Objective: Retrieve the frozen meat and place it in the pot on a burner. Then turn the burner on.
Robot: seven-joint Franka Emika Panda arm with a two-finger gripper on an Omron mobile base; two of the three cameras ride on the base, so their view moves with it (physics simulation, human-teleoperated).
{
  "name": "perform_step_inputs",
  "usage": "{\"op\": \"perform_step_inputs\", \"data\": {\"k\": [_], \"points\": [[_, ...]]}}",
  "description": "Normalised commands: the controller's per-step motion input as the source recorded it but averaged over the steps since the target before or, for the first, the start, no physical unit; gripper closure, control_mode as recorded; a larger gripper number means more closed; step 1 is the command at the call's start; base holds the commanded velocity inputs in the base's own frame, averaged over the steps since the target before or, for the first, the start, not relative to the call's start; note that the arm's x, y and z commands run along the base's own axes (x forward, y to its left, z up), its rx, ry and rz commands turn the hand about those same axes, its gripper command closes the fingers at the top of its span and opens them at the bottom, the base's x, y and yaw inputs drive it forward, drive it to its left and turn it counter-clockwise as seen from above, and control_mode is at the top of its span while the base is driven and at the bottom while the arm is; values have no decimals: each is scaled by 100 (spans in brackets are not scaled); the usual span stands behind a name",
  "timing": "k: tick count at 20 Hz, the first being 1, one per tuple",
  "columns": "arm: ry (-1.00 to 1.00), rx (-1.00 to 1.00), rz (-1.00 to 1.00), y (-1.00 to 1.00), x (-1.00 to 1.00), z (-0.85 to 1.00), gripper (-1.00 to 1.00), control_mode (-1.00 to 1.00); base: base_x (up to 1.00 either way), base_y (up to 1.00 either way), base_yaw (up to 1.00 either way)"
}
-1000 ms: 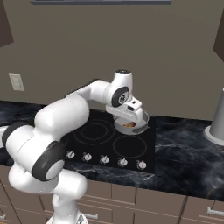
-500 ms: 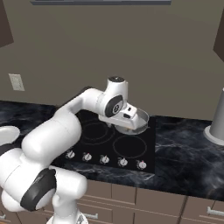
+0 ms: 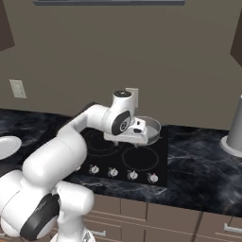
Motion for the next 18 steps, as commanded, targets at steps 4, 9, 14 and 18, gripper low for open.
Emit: {"op": "perform_step_inputs", "data": {"k": [4, 9, 14, 18], "points": [[6, -11, 12, 0, -16, -16, -100, -100, 0, 0, 0], [6, -9, 8, 0, -17, -21, -100, -100, 0, 0, 0], [3, 0, 5, 0, -17, -15, -100, -100, 0, 0, 0], [1, 1, 4, 0, -16, -19, -100, -100, 0, 0, 0]]}}
